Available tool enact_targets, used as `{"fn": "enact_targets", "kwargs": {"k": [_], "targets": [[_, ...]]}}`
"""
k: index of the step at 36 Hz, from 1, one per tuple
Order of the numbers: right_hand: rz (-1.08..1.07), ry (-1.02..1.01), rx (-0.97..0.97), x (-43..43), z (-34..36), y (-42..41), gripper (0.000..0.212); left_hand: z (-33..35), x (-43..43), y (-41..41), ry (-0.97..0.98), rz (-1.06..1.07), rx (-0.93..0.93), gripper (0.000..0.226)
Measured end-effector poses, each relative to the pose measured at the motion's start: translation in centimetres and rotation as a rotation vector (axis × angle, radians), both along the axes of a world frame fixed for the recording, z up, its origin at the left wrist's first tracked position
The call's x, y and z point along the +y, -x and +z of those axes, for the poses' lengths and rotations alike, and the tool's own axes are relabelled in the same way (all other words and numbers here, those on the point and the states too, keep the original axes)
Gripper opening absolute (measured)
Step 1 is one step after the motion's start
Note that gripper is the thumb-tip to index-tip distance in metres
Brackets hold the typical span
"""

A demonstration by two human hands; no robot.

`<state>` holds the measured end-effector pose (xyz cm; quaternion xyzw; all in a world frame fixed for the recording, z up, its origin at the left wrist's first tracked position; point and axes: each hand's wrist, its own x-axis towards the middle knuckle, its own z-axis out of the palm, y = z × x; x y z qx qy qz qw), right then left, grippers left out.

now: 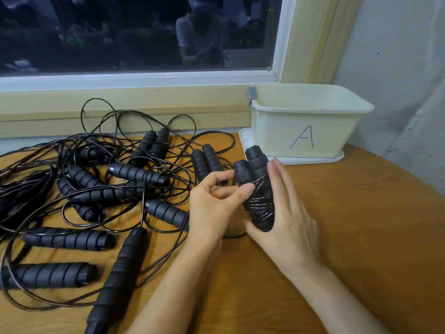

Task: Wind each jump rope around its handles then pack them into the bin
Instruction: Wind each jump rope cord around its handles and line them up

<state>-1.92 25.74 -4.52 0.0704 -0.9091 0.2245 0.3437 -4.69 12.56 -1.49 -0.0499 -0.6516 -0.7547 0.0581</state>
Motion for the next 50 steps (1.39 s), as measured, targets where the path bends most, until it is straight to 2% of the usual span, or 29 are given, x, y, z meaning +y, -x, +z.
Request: {"fn": "enact_targets", "kwargs": {"k": [4,8,16,23,31,36,43,46,50], "targets": [[0.002,0.033,0.028,0.4,-0.2,0.1,0.105,-0.1,-0.1,0.0,0.004,-0.036,0.005,0.033],[0.1,0.192,0.019,1.0,-0.6,0.3,0.096,-0.4,-0.3,0.2,0.056,-0.044,0.041,0.031],[0.302,0.455,0.055,1.1,0.0,0.6,0.082,-0.4,-0.5,0.4,0.015,-0.096,0.058,0.038],[0.468,0.746,-0.077,1.1,0.7,0.0,0.081,-0.7,-0.5,0.6,0.053,-0.112,0.085,0.034],[0.407,0.642,-0.139,1.6,0.1,0.5,0.081,-0.6,-0.5,0.4,-0.004,-0.141,0.051,0.025],[0.322,0.432,-0.011,1.7,-0.1,0.8,0.079,-0.7,-0.3,0.3,-0.025,-0.102,0.026,0.026],[0.194,0.251,0.016,1.3,-0.9,0.9,0.084,-0.7,0.6,-0.2,-0.012,-0.113,0.056,0.027],[0.184,0.308,0.062,1.3,-0.9,1.0,0.077,-0.8,0.6,-0.1,0.038,-0.115,0.082,0.025],[0.275,0.513,0.061,1.5,-0.5,1.1,0.074,-1.0,0.2,0.2,0.08,-0.107,0.115,0.025]]}}
